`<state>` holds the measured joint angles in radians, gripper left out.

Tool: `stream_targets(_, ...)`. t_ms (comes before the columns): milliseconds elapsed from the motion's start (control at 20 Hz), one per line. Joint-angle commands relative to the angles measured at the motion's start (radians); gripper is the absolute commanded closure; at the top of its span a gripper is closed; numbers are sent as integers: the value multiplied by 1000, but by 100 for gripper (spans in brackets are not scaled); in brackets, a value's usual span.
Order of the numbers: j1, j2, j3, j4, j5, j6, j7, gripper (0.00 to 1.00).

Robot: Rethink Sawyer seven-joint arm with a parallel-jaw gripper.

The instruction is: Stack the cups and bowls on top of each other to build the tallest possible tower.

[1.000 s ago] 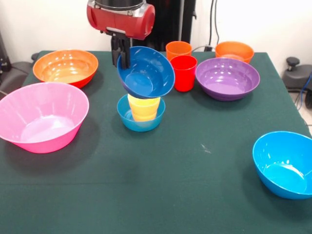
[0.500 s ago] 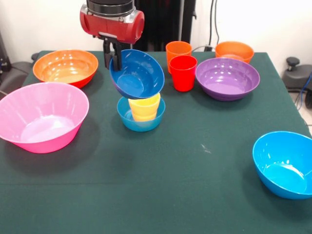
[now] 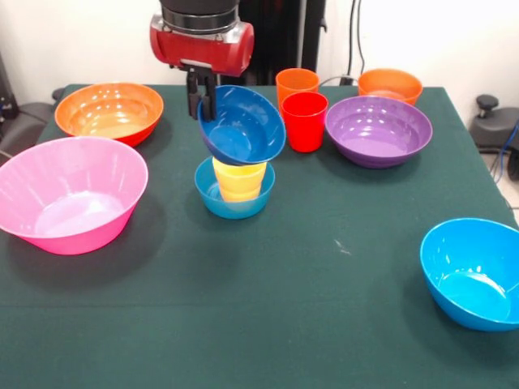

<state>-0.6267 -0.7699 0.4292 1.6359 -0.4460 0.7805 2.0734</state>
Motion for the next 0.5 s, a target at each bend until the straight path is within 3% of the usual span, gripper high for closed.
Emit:
stream_targets(50, -20, 13, 102, 65, -61, -35, -253, 100)
stream_targets(500, -44, 32, 108, 84, -142, -104, -234, 100)
